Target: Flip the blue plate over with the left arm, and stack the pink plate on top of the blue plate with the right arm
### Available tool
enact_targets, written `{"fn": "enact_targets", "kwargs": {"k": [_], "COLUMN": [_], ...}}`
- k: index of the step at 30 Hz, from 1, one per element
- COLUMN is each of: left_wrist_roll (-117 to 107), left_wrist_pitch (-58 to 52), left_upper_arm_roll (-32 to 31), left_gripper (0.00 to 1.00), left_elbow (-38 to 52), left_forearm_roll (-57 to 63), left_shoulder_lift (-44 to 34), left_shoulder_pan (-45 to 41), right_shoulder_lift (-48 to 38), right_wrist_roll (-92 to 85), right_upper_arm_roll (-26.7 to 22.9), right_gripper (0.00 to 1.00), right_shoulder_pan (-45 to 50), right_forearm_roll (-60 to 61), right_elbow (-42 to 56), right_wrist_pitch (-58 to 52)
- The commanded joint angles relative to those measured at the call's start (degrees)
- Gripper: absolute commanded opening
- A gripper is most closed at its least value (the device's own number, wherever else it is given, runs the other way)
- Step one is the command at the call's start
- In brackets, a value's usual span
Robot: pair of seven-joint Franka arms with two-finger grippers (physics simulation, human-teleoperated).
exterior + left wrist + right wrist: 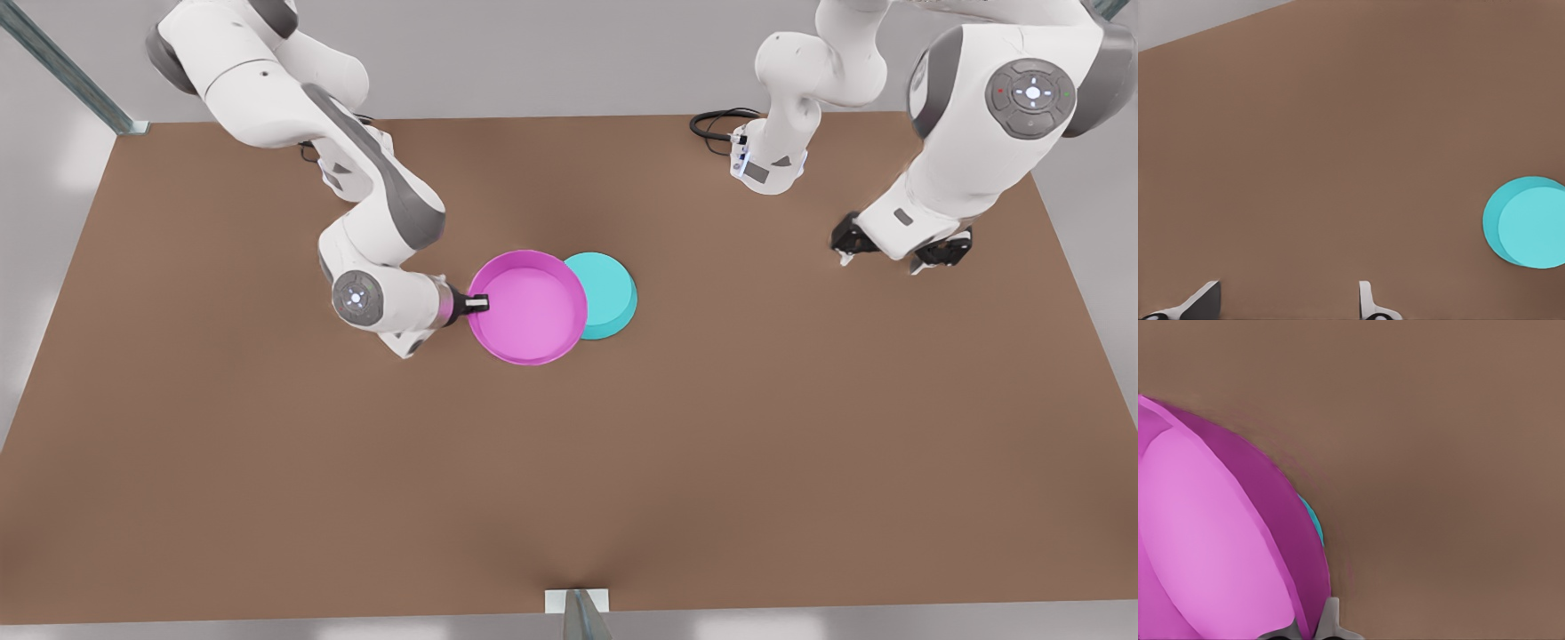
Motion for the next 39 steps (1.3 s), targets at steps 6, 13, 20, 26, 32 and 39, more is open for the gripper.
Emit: {"fn": "enact_targets", "kwargs": {"k": [6,13,20,26,32,39], "left_wrist_roll": [0.07,0.25,0.16,0.16,0.25,0.25], "left_wrist_pitch": [-0.68,-1.38,-2.0,-2.09,-2.09,-2.09], "left_upper_arm_roll": [-0.06,-1.2,-2.08,-2.08,-2.08,-2.17], "left_gripper": [1.0,1.0,1.0,1.0,1.0,1.0], "left_elbow": [-1.05,-1.49,-1.58,-1.58,-1.49,-1.49], "left_forearm_roll": [-2.08,-0.77,0.82,1.61,1.61,2.05], "left_shoulder_lift": [0.86,0.77,0.95,1.04,1.13,1.13], "left_shoulder_pan": [-1.83,-1.91,-2.44,-2.88,-2.88,-2.88], "right_shoulder_lift": [3.4,5.86,5.95,8.06,8.94,8.85], "right_wrist_roll": [6.66,7.63,6.23,5.87,6.22,5.96], "right_upper_arm_roll": [-0.07,-0.07,0.02,-0.33,0.02,1.42], "right_gripper": [0.21,0.21,0.21,0.21,0.21,0.21], "right_shoulder_pan": [6.99,9.45,8.66,7.78,9.36,9.81], "right_forearm_roll": [2.46,2.38,2.2,-0.08,0.18,0.18], "right_elbow": [1.15,1.15,-3.07,-4.39,-4.83,-8.08], "right_wrist_pitch": [6.69,8.01,11.7,15.3,15.48,15.56]}}
